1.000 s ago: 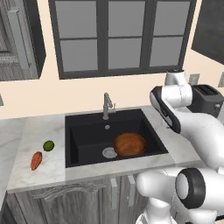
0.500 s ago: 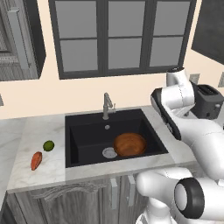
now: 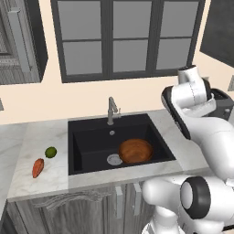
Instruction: Remove the lime and sweet potato from the sink. Then move the bowl and cup from the counter to the sink for washing.
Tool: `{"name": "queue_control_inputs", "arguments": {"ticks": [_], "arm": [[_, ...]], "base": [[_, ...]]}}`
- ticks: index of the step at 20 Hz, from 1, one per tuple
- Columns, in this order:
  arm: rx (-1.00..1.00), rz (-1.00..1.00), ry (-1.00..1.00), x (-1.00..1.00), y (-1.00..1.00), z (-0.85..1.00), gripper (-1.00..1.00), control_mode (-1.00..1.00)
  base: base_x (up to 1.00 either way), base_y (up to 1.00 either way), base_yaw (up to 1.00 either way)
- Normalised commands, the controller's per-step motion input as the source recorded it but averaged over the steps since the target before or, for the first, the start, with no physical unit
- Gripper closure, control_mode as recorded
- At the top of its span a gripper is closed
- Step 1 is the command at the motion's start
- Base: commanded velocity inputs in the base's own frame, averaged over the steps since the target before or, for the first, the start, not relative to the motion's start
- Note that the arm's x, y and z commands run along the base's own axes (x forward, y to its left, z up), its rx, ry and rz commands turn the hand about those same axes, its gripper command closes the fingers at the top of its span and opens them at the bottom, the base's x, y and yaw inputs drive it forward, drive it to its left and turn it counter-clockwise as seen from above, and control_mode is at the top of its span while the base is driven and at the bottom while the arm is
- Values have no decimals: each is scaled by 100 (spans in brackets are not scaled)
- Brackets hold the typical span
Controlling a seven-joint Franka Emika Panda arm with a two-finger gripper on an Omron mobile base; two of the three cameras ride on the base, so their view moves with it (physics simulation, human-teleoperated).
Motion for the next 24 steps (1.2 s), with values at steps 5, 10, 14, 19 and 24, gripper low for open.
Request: {"name": "queue_control_inputs", "arguments": {"ticks": [5,10,14,19,24], "arm": [[0,-18,-2,-13,-23,9,-100,-100],[0,-13,-14,-23,-18,6,-100,-100],[0,-11,-19,-24,-18,3,-100,-100],[0,-8,-19,-25,-18,0,-100,-100],[-2,-11,-12,-4,-15,1,-100,-100]], "base": [[0,0,0],[0,0,0],[0,0,0],[0,0,0],[0,0,0]]}}
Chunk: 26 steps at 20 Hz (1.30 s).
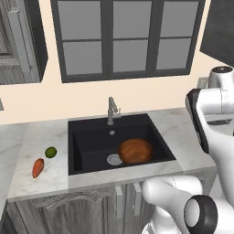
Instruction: Remove the lime and sweet potato from the sink. Then move the bowl and cup from the counter to the sink for washing.
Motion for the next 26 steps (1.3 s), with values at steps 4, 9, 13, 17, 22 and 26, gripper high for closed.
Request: {"name": "queue_control_inputs", "arguments": {"ticks": [4,9,13,17,22,26], "arm": [[-5,-6,0,1,-18,3,-100,-100],[-8,-1,0,2,-24,1,-100,-100],[-8,0,4,5,-26,0,-100,-100],[-2,0,0,0,-27,0,-100,-100],[0,0,0,0,-26,0,-100,-100],[0,0,0,0,-27,0,-100,-100]], "base": [[0,0,0],[0,0,0],[0,0,0],[0,0,0],[0,0,0],[0,0,0]]}}
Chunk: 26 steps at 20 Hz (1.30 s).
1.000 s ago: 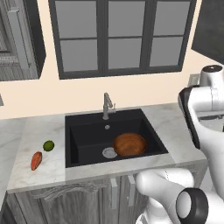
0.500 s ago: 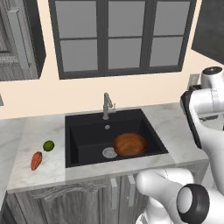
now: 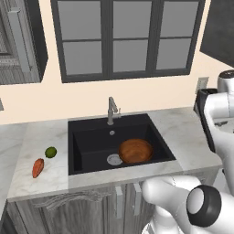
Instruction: Remove the lime and sweet potato from the sink. Then move the bowl and cup from the counter to the sink for washing.
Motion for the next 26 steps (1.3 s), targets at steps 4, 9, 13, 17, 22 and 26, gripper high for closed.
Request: {"name": "queue_control_inputs", "arguments": {"ticks": [4,9,13,17,22,26], "arm": [[0,1,0,0,-23,-1,-100,-100],[2,3,0,3,-18,-3,-100,-100],[5,6,0,8,-12,-7,-100,-100],[7,8,-1,6,-21,-8,-100,-100],[4,8,-1,9,-15,-8,-100,-100],[0,7,0,12,-21,-7,-100,-100]], "base": [[0,0,0],[0,0,0],[0,0,0],[0,0,0],[0,0,0],[0,0,0]]}}
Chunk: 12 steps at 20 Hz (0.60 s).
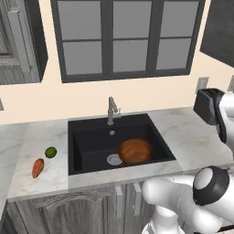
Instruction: Remove the lime and sweet potato from the sink. Then move the bowl and cup from the counter to the sink for washing.
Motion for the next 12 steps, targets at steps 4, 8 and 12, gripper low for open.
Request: {"name": "queue_control_inputs", "arguments": {"ticks": [4,8,12], "arm": [[1,5,0,15,-22,-10,-100,-100],[1,3,0,14,-19,-11,-100,-100],[4,2,0,13,-18,-11,-100,-100]], "base": [[0,0,0],[0,0,0],[0,0,0]]}}
